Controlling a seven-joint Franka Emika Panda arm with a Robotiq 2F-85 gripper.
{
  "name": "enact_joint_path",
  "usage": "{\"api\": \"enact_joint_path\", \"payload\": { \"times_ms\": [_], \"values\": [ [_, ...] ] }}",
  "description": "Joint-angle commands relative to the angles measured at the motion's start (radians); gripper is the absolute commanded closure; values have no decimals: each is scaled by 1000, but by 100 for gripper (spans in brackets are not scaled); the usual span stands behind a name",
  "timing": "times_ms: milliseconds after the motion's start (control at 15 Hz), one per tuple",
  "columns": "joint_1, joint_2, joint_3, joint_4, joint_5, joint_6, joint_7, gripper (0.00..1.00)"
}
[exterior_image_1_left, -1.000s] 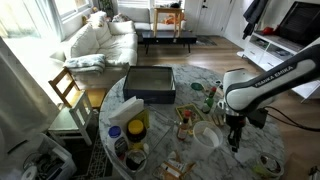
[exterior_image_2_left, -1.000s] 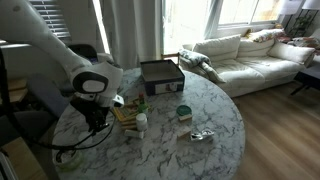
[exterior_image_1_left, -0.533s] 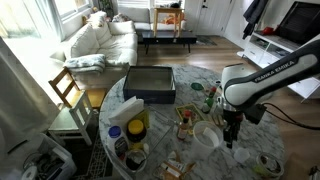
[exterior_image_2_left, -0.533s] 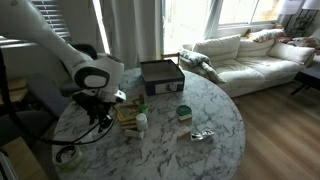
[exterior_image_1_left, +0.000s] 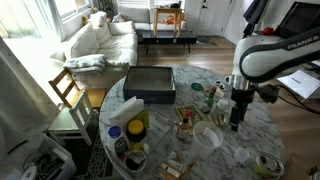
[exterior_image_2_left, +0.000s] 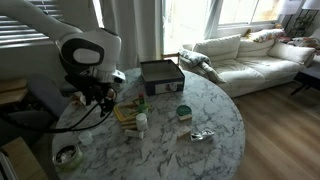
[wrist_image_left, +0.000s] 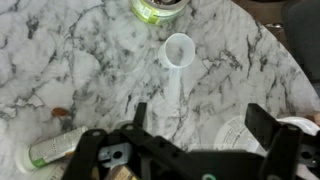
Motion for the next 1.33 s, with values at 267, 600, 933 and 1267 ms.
{"api": "enact_joint_path", "payload": {
  "times_ms": [267, 600, 933, 1267],
  "values": [
    [8, -272, -66, -6, 201, -49, 36, 0],
    [19, -386, -76, 25, 235, -64, 105, 0],
    [33, -408, -76, 54, 211, -38, 122, 0],
    [35, -420, -75, 55, 211, -39, 126, 0]
  ]
}}
